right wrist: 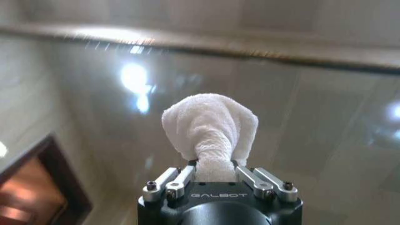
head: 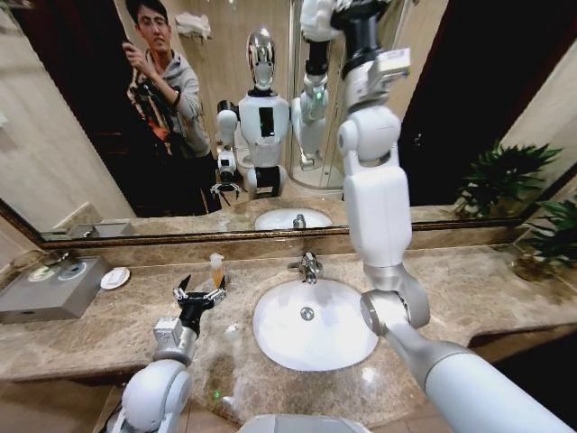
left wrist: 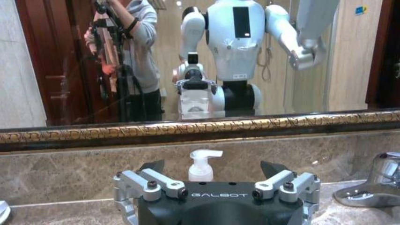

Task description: Pick up the towel from the sink counter and wipe the mirror surface.

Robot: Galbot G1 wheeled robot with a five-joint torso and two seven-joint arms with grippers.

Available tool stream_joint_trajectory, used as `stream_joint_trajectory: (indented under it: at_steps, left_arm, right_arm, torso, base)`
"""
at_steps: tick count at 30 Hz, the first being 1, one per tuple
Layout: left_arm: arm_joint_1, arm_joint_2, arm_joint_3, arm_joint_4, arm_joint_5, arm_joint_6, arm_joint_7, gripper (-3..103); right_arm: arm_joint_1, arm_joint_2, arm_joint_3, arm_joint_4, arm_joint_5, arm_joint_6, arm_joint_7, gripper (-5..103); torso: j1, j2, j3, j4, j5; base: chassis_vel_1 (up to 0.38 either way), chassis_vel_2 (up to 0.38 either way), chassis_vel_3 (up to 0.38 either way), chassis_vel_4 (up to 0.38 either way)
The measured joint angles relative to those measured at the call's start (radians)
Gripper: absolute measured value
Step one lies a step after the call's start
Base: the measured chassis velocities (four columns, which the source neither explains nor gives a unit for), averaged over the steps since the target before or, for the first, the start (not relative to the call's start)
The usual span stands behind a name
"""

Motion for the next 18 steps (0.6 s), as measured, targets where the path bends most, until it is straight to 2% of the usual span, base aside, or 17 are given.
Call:
stream_joint_trajectory:
  at_steps: [9,13,18]
  left_arm:
    - [0.0,0.0,0.0,0.0,0.0,0.0,0.0,100]
    - [0.0,0.0,0.0,0.0,0.0,0.0,0.0,100]
    - [0.0,0.0,0.0,0.0,0.0,0.0,0.0,100]
  right_arm:
    - [-0.076,0.0,-0.082,-0.022,-0.094,0.052,-0.015,19]
    - [-0.106,-0.001,-0.138,-0.02,-0.104,0.063,-0.025,19]
    - [-0.129,-0.001,-0.147,0.001,-0.106,0.064,-0.032,19]
  torso:
    - [0.0,0.0,0.0,-0.0003,-0.0001]
    - [0.0,0.0,0.0,0.0002,-0.0004]
    - [0.0,0.0,0.0,0.0002,-0.0004]
  base:
    - [0.0,0.0,0.0,0.0]
    - [0.0,0.0,0.0,0.0]
    - [0.0,0.0,0.0,0.0]
